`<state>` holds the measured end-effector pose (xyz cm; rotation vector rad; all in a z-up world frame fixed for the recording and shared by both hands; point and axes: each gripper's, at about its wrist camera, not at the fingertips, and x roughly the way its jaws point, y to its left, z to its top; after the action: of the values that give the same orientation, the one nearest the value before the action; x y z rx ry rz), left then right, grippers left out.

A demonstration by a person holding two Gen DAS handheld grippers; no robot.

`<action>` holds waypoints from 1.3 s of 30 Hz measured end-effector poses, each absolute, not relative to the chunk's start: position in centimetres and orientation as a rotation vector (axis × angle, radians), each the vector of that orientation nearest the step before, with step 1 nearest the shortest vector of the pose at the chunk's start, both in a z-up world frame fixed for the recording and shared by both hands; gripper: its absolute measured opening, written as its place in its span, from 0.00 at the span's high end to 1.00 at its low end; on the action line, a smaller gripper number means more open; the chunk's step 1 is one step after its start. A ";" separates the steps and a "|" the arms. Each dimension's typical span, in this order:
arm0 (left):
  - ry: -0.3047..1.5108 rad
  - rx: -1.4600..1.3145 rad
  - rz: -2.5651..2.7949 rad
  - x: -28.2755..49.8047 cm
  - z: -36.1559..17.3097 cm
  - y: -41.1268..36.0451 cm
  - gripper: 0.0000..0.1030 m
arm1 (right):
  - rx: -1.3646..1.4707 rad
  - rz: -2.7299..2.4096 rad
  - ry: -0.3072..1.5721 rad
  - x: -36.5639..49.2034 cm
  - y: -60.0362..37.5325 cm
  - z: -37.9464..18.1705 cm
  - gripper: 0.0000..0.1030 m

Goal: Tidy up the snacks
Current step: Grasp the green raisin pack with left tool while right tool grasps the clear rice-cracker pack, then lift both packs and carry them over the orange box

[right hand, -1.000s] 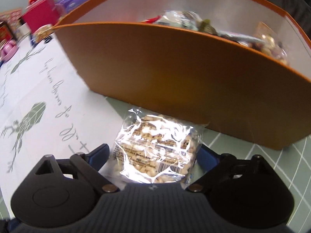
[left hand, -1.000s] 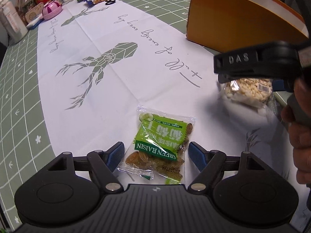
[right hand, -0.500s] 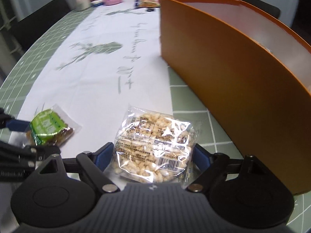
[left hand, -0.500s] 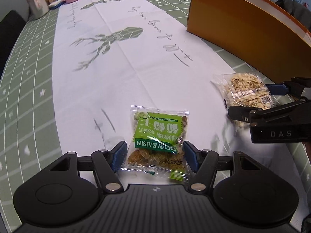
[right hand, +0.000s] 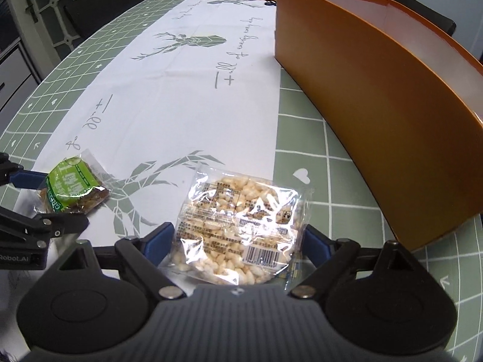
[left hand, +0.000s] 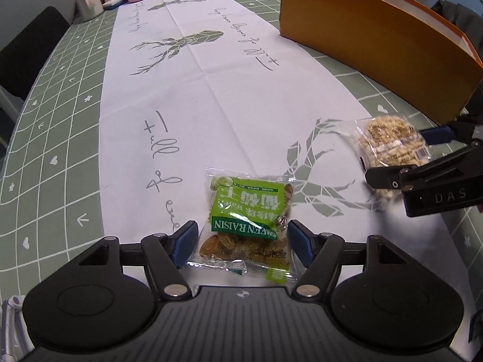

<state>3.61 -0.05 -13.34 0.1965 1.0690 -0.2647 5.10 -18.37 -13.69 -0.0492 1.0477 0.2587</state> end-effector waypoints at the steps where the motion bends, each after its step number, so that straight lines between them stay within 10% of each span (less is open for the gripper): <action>1: 1.066 0.196 -0.265 3.8 -13.3 -0.2 0.22 | -0.039 0.247 1.051 5.3 -18.3 -13.7 0.14; 16: 1.080 0.197 -0.309 4.2 -12.9 -0.8 0.42 | -0.026 0.227 1.043 6.6 -18.1 -13.8 0.21; 39: 0.947 0.155 -0.340 7.2 -4.7 -2.3 0.43 | -0.031 0.242 0.945 5.5 -19.2 -6.0 0.21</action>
<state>7.25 -2.25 -4.74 0.1550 0.9474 -0.3398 5.51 -19.24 -6.03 -0.0313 0.9455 0.2420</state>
